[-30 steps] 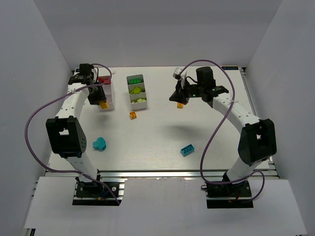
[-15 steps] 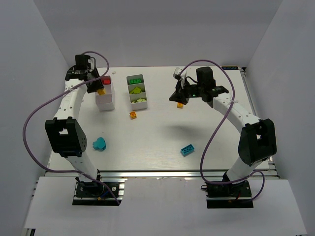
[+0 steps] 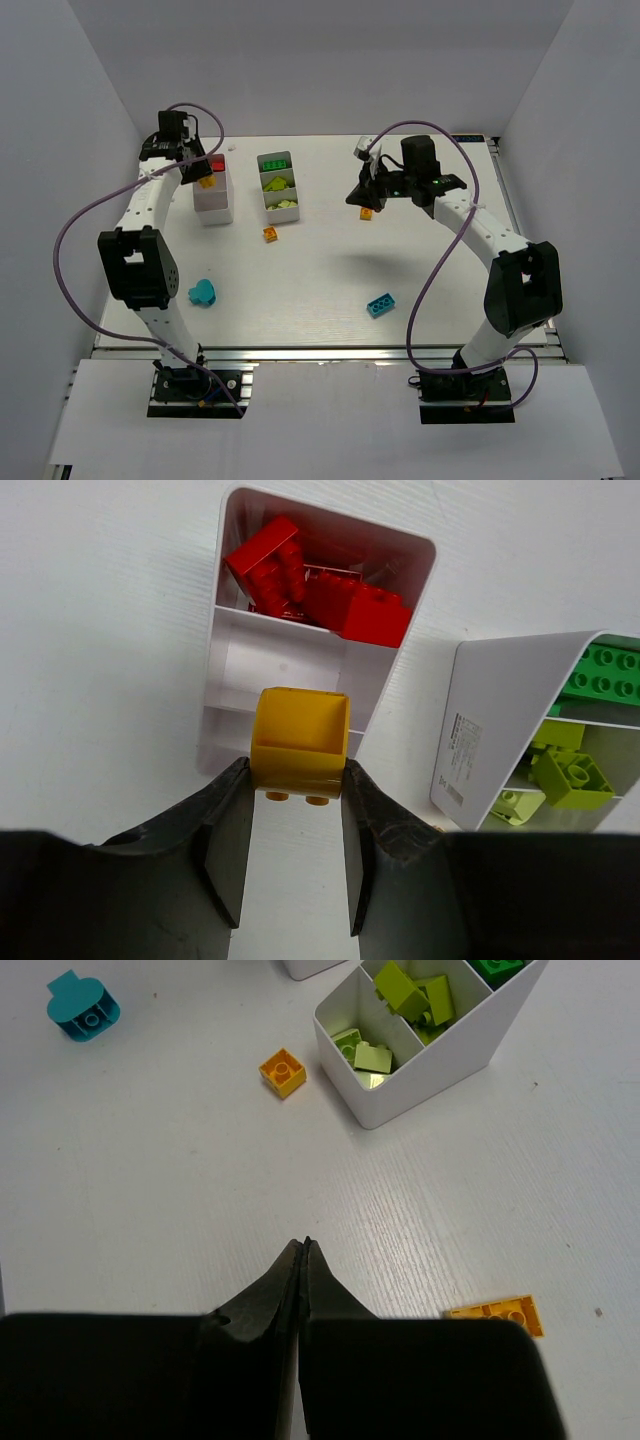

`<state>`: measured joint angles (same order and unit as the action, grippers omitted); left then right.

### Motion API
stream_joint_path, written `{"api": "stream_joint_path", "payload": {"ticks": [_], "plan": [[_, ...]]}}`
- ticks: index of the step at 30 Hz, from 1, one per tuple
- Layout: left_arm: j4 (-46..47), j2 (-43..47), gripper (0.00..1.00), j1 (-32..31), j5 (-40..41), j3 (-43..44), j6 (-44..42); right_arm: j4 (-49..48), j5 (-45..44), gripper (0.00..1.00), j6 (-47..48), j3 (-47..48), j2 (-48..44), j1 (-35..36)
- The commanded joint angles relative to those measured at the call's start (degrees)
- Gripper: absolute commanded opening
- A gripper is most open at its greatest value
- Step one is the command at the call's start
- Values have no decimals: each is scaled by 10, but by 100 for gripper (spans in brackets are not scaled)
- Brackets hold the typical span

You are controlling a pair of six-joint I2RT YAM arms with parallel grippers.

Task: Sort the legos into containers by color

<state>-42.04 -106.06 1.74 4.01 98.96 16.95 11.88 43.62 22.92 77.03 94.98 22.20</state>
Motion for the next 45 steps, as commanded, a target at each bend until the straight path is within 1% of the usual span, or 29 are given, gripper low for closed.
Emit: {"api": "stream_joint_path", "payload": {"ticks": [1, 5, 12, 13, 15, 18, 19, 20, 22, 23, 26, 27, 28, 34, 35, 38, 40, 41, 43, 45], "plan": [[30, 7, 0, -1, 10, -9, -7, -17, 5, 0, 1, 3, -16, -4], [50, -2, 0, -2, 14, -16, -11, -18, 6, 0, 2, 5, -15, -5], [56, -21, 0, -1, 14, -14, -15, -18, 3, 0, 5, 6, -13, -7], [57, -23, 3, -1, 14, -14, -15, -17, 3, 0, 4, 7, -12, -7], [56, -28, 5, -2, 14, -12, -17, -17, 3, 0, 5, 7, -12, -7], [53, -34, 17, -2, 21, -10, -18, -17, 4, 0, 6, 7, -11, -8], [53, -35, 23, -2, 27, -10, -18, -17, 4, 0, 7, 7, -11, -8], [53, -35, 33, -2, 30, -10, -18, -16, 4, 0, 7, 8, -11, -8], [52, -35, 42, -1, 41, -9, -18, -15, 4, 0, 8, 7, -12, -8], [50, -35, 57, -1, 46, -8, -18, -15, 5, 0, 8, 7, -12, -9], [45, -35, 75, -1, 53, -2, -19, -12, 6, 0, 9, 7, -12, -9], [43, -35, 94, -1, 52, 0, -19, -12, 6, 0, 10, 7, -13, -8], [42, -34, 98, -2, 52, 4, -20, -12, 6, 0, 11, 7, -12, -8], [44, 0, 98, -2, 33, 12, -3, -11, -6, 0, 14, 9, -8, -10], [46, 10, 98, -2, 31, 8, 1, -10, -14, 4, 14, 10, -7, -9], [67, 60, 98, -2, 35, -31, 18, -2, -22, 12, 15, 17, -2, -9], [94, 105, 98, 2, 41, -83, 37, -1, -24, 14, 16, 16, -2, -10], [107, 130, 98, 6, 30, -121, 41, 0, -23, 14, 16, 16, -1, -9], [136, 148, 98, 9, 10, -152, 38, 0, -22, 14, 16, 16, -1, -9], [141, 153, 95, 10, -8, -168, 27, 0, -20, 14, 14, 17, 0, -10]]}}
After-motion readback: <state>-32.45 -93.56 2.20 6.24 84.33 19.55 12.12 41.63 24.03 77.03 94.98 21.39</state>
